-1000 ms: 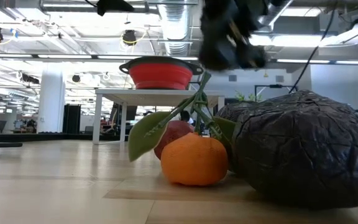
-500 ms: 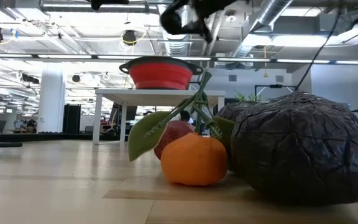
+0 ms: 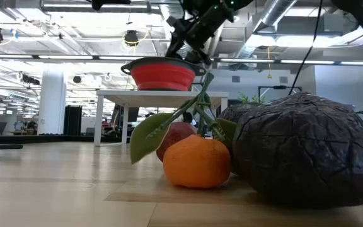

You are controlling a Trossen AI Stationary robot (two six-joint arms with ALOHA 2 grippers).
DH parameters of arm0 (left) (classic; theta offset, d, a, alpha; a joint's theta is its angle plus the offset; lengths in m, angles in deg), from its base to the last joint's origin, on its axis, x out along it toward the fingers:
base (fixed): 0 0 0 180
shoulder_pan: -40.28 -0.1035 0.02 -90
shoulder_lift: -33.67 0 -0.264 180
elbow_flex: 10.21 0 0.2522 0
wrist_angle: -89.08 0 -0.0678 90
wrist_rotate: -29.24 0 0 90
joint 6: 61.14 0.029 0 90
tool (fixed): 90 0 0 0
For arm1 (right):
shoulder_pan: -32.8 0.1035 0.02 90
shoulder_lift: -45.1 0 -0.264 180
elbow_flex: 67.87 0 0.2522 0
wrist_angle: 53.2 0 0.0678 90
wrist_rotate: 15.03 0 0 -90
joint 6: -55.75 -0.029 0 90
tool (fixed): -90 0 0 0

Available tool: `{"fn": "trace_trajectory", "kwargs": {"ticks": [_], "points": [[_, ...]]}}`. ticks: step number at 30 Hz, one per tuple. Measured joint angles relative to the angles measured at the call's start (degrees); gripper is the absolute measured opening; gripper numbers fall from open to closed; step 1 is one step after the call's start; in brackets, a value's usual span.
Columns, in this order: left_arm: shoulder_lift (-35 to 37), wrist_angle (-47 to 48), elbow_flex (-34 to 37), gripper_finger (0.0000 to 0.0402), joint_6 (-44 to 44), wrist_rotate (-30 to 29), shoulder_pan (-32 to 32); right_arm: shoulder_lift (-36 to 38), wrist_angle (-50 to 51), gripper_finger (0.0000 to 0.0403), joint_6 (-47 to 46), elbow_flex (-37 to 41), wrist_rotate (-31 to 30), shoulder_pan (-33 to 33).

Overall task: Pick & Place Fruit
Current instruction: Put the purple plum into the red strainer bowl on the shelf

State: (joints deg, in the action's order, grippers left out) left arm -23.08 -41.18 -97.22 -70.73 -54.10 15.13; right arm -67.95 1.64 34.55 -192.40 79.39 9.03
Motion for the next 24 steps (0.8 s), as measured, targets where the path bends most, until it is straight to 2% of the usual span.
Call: {"fn": "trace_trajectory", "kwargs": {"ticks": [5,12,17,24], "points": [[0.0,0.0,0.0,0.0250,-0.1,0.0,0.0,-0.6,0.9,0.0244,0.8,-0.1,-0.2,-0.1],[0.0,0.0,0.0,0.0250,-0.1,0.0,0.0,-0.6,2.9,0.0278,2.5,0.0,-4.7,-0.5],[0.0,0.0,0.0,0.0250,-0.1,-0.5,0.0,-0.6,3.1,0.0299,3.8,0.0,-4.8,-0.5],[0.0,0.0,0.0,0.0250,-0.1,-0.9,0.0,-0.2,6.4,0.0302,3.9,-3.4,-5.0,-0.8]]}}
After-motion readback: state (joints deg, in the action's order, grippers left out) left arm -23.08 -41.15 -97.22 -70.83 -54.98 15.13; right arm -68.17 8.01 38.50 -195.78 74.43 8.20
